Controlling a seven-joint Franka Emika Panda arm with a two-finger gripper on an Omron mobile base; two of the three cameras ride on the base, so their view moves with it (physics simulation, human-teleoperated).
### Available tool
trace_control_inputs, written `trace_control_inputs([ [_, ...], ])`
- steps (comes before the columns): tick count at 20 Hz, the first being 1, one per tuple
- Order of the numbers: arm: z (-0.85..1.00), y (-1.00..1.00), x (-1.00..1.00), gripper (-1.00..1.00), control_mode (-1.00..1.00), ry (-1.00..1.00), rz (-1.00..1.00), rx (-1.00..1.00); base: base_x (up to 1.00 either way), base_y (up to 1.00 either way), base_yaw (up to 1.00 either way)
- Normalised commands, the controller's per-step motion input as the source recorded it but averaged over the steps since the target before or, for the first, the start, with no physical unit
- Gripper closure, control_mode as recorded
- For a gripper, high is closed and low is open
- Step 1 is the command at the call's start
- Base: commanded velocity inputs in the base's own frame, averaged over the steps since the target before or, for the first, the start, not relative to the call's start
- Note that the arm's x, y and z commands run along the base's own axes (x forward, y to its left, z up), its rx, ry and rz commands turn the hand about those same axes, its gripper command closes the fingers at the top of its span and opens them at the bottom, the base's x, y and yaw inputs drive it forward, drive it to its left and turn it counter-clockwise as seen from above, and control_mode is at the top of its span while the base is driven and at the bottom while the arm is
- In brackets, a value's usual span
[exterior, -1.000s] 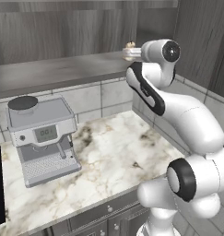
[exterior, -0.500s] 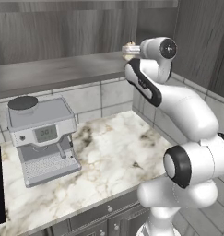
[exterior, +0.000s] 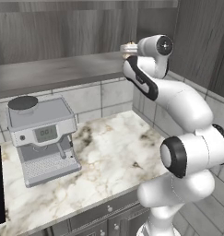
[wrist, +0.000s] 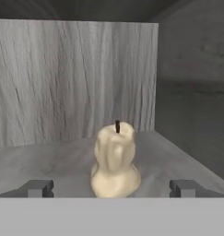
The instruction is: Get the candle and the beer from the cabinet and move them to the dining counter.
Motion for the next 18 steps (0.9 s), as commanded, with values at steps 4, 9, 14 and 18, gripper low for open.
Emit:
trace_control_inputs([
  [4,0.0,0.0,0.23,-1.0,-1.0,0.04,0.0,0.0,0.0,0.0,0.0],
  [9,0.0,0.0,0.17,-1.0,-1.0,0.03,0.0,0.0,0.0,0.0,0.0],
  [14,0.0,0.0,0.15,-1.0,-1.0,0.02,0.0,0.0,0.0,0.0,0.0],
  [18,0.0,0.0,0.29,-1.0,-1.0,0.02,0.0,0.0,0.0,0.0,0.0],
])
